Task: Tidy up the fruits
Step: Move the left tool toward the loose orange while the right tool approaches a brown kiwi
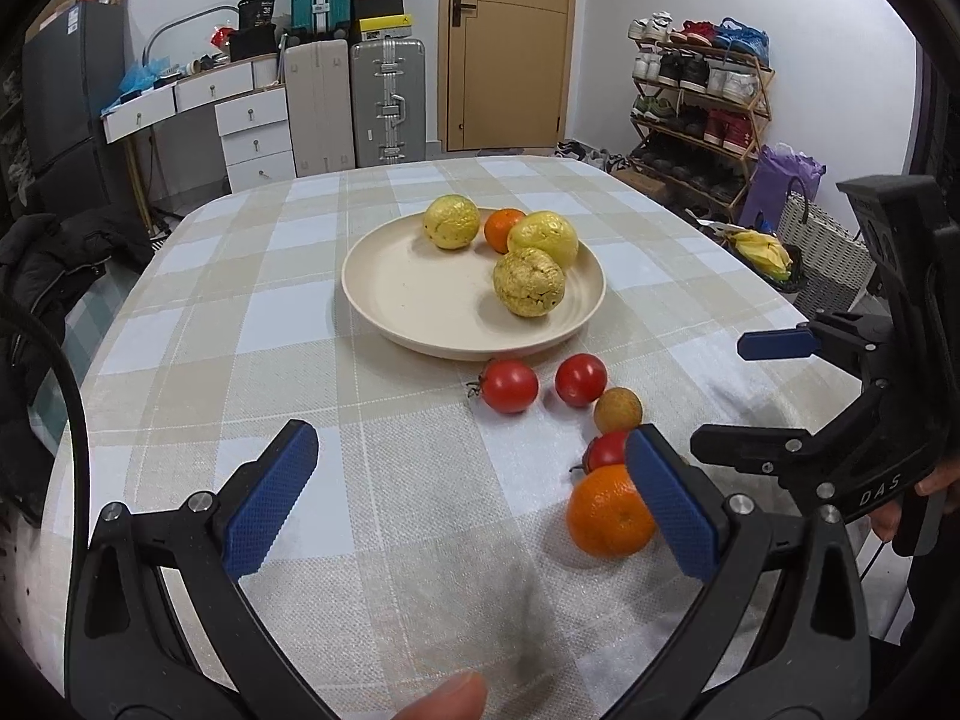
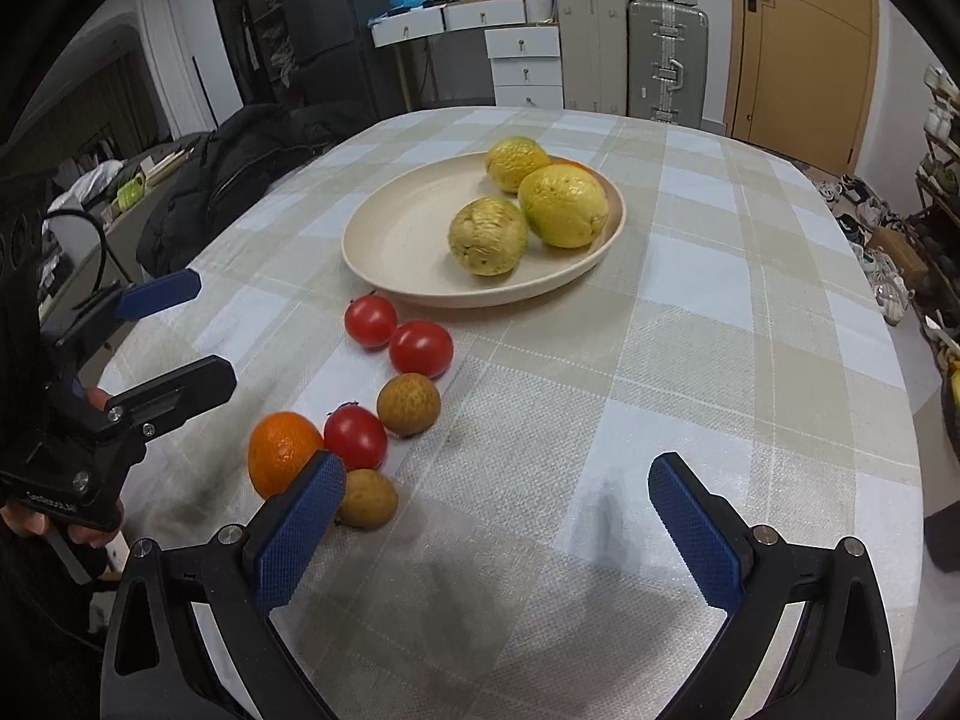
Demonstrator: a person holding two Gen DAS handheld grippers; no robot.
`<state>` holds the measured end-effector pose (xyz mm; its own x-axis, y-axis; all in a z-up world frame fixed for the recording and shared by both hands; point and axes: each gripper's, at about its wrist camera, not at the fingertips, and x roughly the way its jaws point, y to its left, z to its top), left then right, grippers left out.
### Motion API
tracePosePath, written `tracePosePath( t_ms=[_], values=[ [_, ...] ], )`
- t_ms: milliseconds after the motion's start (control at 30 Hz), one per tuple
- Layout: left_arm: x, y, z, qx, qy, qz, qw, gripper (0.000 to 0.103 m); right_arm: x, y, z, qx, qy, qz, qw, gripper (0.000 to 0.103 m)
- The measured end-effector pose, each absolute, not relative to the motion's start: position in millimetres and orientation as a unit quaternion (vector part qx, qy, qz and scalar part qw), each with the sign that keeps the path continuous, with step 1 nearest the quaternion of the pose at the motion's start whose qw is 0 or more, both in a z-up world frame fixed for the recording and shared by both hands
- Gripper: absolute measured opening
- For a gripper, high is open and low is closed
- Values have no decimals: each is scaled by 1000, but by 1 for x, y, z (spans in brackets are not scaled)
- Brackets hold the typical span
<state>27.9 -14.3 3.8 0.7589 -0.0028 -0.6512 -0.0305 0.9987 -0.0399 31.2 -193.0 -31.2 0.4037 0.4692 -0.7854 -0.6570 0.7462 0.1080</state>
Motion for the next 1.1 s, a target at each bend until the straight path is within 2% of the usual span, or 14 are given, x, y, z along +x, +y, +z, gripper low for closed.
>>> tracePosePath(
  t_ms=[967, 1033, 1100],
  values=[
    [37, -26, -14, -13, 384, -11, 923, 102, 16, -172, -59, -187, 451, 338, 804, 102],
    [38, -27, -15, -13, 384, -14, 923, 102, 17, -174, -58, -186, 450, 339, 805, 101],
    [37, -28, -15, -11, 384, -12, 923, 102, 18, -175, -57, -182, 449, 342, 805, 94]
  ],
)
